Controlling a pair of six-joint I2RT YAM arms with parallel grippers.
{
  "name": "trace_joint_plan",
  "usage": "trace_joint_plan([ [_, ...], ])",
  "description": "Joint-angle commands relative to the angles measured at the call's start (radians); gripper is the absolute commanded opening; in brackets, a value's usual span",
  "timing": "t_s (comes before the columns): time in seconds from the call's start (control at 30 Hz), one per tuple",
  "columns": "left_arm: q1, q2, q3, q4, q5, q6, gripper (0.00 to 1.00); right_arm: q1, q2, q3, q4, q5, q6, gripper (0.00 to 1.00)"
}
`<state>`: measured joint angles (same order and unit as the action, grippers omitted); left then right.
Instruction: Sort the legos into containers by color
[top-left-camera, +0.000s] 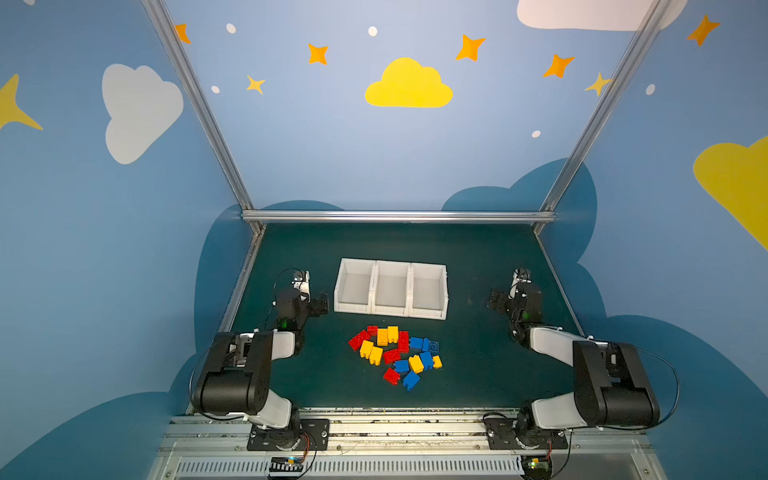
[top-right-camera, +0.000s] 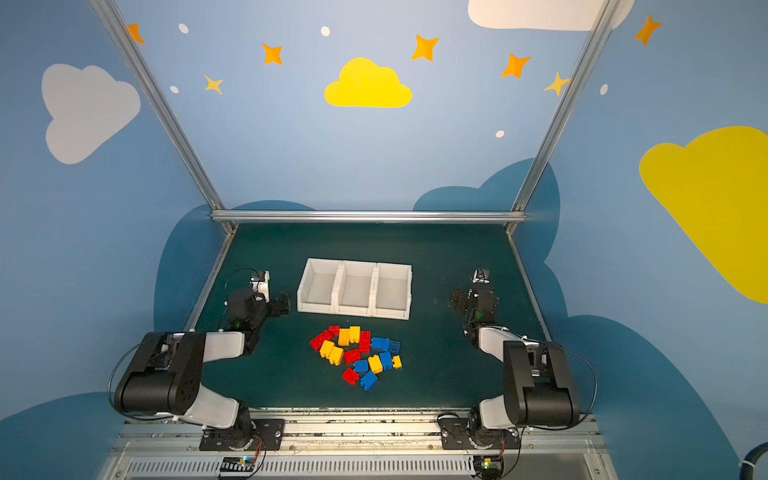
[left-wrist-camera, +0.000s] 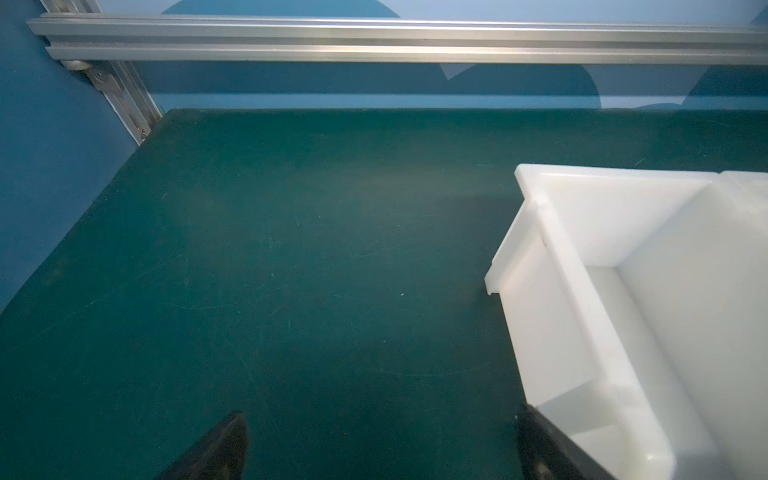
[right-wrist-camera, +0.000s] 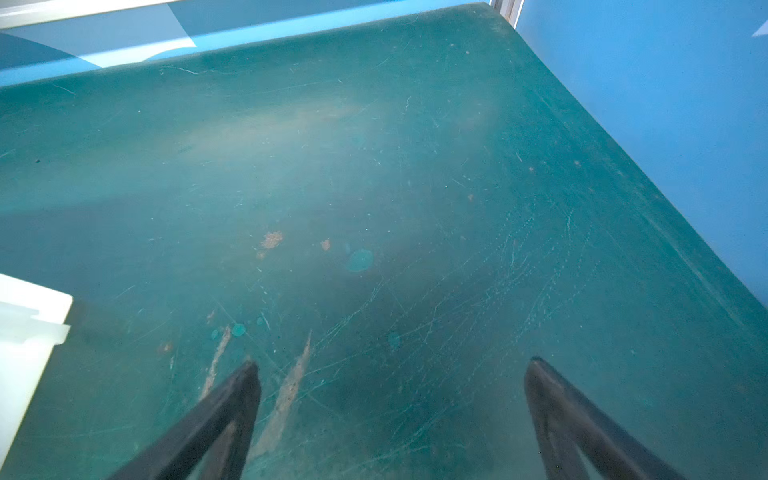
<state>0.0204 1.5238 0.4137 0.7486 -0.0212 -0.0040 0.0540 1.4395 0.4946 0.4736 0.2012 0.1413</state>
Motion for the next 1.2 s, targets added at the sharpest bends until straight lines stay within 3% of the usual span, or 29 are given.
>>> trace_joint_plan([
  [0.0, 0.002, 0.001, 0.009, 0.000, 0.009, 0.007, 0.99, 0.000, 0.003, 0.010, -0.004, 0.002, -0.002, 0.99],
  [0.93, 0.003, 0.004, 0.013, -0.007, 0.010, 0.006, 0.99, -0.017, 0.004, 0.017, -0.016, -0.031, 0.001, 0.99],
  [1.03, 0.003, -0.011, 0.007, 0.026, 0.002, -0.007, 0.99, -0.004, -0.032, 0.005, -0.010, -0.012, -0.013, 0.95],
  [1.07, -0.005, -0.052, 0.017, -0.014, -0.007, 0.003, 0.99, 0.021, -0.072, 0.004, -0.023, 0.007, -0.076, 0.92],
  [1.13, -0.016, -0.179, 0.140, -0.399, -0.052, -0.021, 0.99, 0.077, -0.147, 0.053, -0.146, 0.090, -0.094, 0.93],
  [1.17, -0.017, -0.224, 0.225, -0.611, -0.081, -0.044, 0.99, 0.100, -0.203, 0.116, -0.323, 0.086, -0.073, 0.94],
])
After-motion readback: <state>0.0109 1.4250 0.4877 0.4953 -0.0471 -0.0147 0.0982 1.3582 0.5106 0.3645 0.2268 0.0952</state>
